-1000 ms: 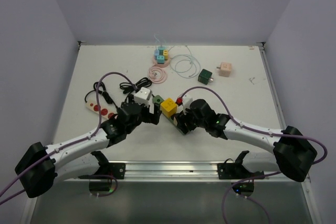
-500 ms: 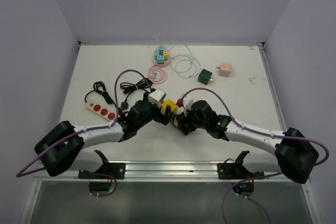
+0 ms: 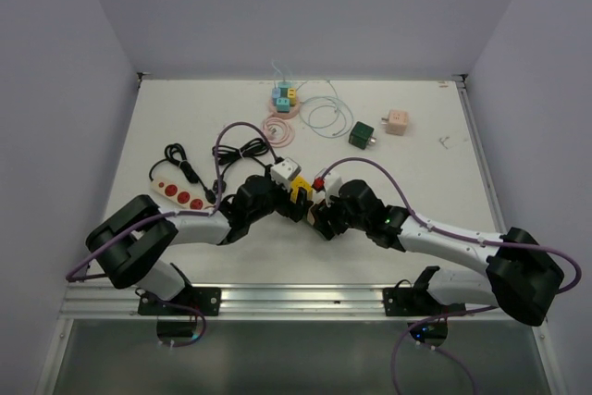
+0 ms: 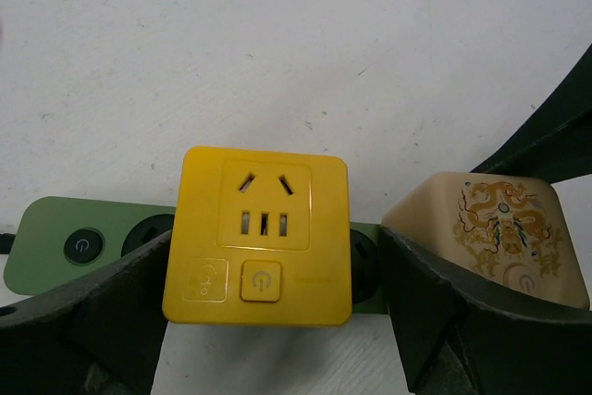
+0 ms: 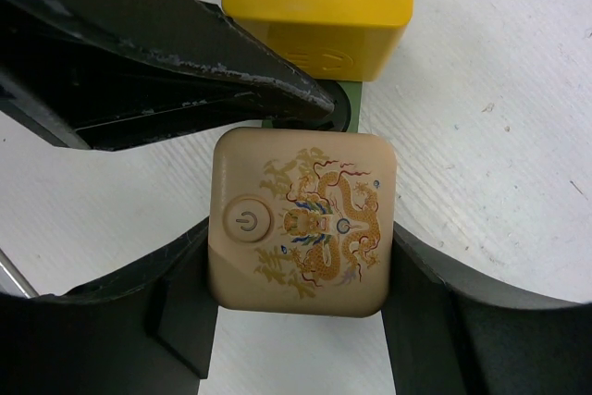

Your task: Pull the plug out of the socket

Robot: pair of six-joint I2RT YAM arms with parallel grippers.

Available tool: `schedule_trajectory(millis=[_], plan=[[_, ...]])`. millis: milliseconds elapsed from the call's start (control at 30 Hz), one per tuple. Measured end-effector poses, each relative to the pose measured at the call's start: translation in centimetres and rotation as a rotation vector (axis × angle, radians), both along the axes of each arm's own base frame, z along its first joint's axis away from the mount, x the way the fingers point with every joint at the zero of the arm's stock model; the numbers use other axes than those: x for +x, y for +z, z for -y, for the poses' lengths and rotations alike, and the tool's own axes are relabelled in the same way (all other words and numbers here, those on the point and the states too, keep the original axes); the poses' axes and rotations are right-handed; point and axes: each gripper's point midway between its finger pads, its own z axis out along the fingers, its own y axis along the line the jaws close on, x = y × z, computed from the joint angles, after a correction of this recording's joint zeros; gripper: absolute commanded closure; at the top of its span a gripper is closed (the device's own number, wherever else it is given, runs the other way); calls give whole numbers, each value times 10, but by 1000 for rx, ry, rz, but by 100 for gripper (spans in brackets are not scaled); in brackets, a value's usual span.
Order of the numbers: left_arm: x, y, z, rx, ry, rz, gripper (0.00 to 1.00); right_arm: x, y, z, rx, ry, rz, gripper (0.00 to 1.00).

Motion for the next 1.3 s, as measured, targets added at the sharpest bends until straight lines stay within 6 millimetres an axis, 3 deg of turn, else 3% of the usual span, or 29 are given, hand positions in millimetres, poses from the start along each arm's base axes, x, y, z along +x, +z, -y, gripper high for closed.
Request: schedule_trajectory(millis=[200, 267, 300, 400, 633, 900, 1033, 1167, 1300], plan=[[3, -2, -4, -7, 19, -1, 44, 0, 1, -1, 7, 2, 3, 79], [3, -2, -5, -12, 23, 9, 62, 0, 1, -2, 11, 4, 3, 79], [3, -2, -5, -13, 24, 11, 76, 0, 1, -3, 13, 5, 3, 79], [4, -2, -6, -15, 24, 9, 100, 0, 2, -3, 17, 4, 2, 79], [5, -4, -14, -25, 68, 17, 100, 5, 0, -6, 58, -12, -34, 82], [1, 5, -52, -87, 240, 39, 100, 19, 14, -27, 282, 21, -142, 83], [-3, 4, -60, -102, 273, 46, 100, 18, 12, -35, 316, 52, -164, 84], [-3, 2, -62, -98, 285, 42, 100, 15, 9, -40, 270, 85, -115, 84], [-4, -5, -63, -74, 283, 30, 100, 4, -2, -47, 88, 117, 34, 84]])
